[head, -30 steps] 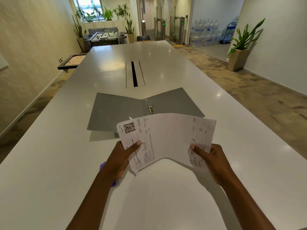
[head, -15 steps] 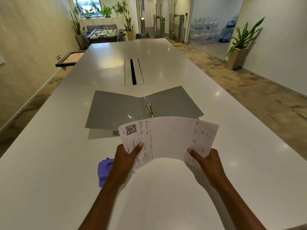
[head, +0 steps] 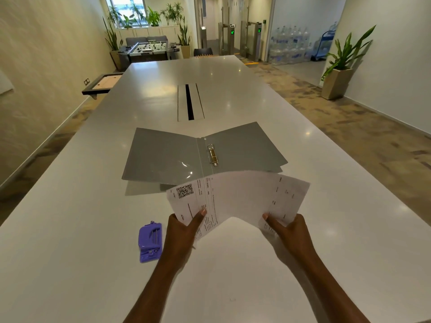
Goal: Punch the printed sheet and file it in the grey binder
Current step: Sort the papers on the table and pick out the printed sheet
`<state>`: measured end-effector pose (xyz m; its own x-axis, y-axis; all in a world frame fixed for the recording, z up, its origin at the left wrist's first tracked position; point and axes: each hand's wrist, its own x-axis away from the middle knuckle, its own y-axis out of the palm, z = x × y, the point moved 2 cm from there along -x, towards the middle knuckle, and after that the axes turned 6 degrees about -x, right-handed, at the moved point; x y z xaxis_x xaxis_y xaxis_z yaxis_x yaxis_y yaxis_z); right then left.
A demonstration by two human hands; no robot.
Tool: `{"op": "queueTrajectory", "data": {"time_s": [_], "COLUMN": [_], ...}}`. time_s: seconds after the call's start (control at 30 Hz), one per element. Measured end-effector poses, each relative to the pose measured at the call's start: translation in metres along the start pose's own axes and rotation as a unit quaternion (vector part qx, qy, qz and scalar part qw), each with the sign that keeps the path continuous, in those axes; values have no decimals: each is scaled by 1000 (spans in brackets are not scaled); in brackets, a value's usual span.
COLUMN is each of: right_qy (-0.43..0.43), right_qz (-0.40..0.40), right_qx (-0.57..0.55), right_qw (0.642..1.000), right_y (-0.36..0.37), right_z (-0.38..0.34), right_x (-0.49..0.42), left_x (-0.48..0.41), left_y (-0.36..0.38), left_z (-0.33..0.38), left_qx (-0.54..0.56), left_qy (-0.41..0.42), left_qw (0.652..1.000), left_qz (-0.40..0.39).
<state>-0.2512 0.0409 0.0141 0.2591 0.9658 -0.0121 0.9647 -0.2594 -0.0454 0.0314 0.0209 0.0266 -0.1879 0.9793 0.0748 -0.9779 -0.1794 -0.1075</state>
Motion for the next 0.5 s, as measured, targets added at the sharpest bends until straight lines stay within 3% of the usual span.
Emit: {"op": "queueTrajectory", "data": {"time_s": [0.23, 0.4, 0.5], "right_qy": [-41, -200, -316], "right_qz": [18, 131, 90], "right_qx": [33, 130, 230], "right_qw": [998, 962, 916], "right_y": [-15, -25, -10], "right_z": [-14, -77, -137], "right_x": [-6, -9, -2], "left_x": [-13, -19, -19], "left_y": [-5, -17, -20], "left_z": [10, 28, 43], "left_qx": [-56, -89, -117], "left_qy": [-1, 40, 78], "left_qw": [998, 995, 990], "left_qz": [-15, -16, -24]}}
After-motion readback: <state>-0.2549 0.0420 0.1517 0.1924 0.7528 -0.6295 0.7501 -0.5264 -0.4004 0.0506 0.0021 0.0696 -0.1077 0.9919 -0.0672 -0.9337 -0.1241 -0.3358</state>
